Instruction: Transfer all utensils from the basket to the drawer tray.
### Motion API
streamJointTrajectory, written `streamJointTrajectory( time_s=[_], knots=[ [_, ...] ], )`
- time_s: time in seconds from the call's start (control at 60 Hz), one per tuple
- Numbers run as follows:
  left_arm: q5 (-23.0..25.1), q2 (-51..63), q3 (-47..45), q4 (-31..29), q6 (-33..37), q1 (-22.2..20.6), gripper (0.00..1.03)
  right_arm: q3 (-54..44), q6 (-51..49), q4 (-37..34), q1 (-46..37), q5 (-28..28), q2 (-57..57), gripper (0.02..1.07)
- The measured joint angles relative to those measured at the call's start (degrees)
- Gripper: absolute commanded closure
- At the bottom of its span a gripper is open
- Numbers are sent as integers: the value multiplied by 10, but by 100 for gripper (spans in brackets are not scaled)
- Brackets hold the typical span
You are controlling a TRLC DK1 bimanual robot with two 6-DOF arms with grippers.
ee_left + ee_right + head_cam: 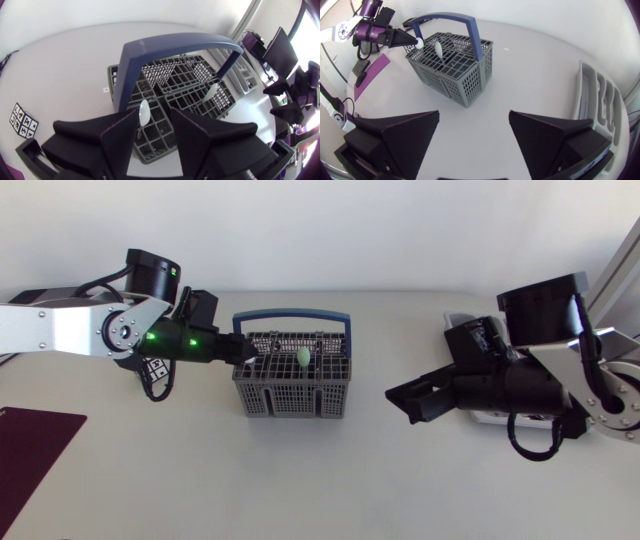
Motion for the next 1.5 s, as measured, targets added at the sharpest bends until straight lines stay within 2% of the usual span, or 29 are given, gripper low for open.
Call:
streamJointTrajectory(
  time_s=[0.117,0.233,0.317,0.417,0.7,0.967,1.283,1.5],
  knots=[
    [-15,14,1,14,6,-14,63,0,-6,6,2,0,3,7],
    [-22,25,1,22,11,-21,79,1,-10,8,4,0,6,7],
    [-29,28,1,24,11,-22,85,1,-10,8,4,0,6,7],
    [-31,28,1,28,10,-21,99,1,-10,9,5,0,6,7],
    [-21,26,1,32,7,-12,99,1,-10,12,9,0,5,7],
    [46,-7,1,32,-20,23,100,-2,-14,12,19,0,-11,7],
    [151,-87,1,32,-55,63,99,-2,-23,5,20,3,-27,7],
    [179,-169,-12,13,-70,67,99,-2,-25,3,23,3,-42,7]
  ],
)
